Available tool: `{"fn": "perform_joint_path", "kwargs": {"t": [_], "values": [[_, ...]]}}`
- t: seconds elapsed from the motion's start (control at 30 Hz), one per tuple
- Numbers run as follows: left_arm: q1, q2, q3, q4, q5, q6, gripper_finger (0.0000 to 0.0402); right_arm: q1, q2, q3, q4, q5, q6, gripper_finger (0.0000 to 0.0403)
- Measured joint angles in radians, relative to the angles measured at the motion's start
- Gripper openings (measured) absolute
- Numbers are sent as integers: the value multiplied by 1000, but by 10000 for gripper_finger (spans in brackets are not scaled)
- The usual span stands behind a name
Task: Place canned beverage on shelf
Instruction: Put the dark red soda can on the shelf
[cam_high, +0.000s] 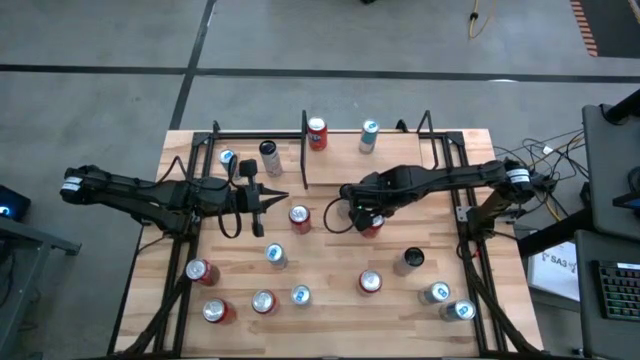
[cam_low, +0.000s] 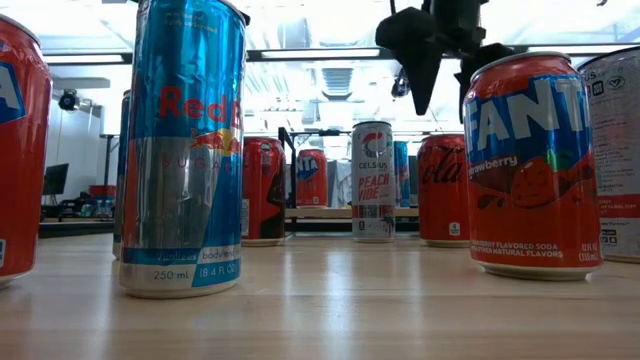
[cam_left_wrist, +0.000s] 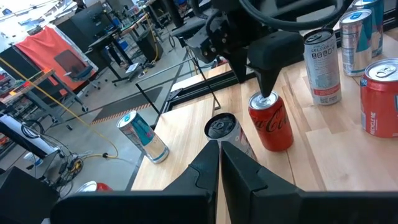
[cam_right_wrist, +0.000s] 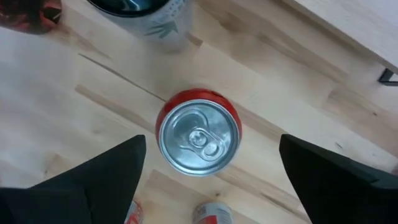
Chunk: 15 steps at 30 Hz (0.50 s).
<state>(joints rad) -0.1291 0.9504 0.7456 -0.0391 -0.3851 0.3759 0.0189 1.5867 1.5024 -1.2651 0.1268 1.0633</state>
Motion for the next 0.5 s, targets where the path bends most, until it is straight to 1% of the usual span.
{"fn": "perform_joint_path", "kwargs": {"t": [0.2,0.43,0.5], "values": [[0,0,0,0,0,0,0,0,0,-69,101,-36,0,359],[0,0,0,0,0,0,0,0,0,-140,131,-48,19,359],[0,0,0,0,0,0,0,0,5,-157,165,-50,19,359]]}}
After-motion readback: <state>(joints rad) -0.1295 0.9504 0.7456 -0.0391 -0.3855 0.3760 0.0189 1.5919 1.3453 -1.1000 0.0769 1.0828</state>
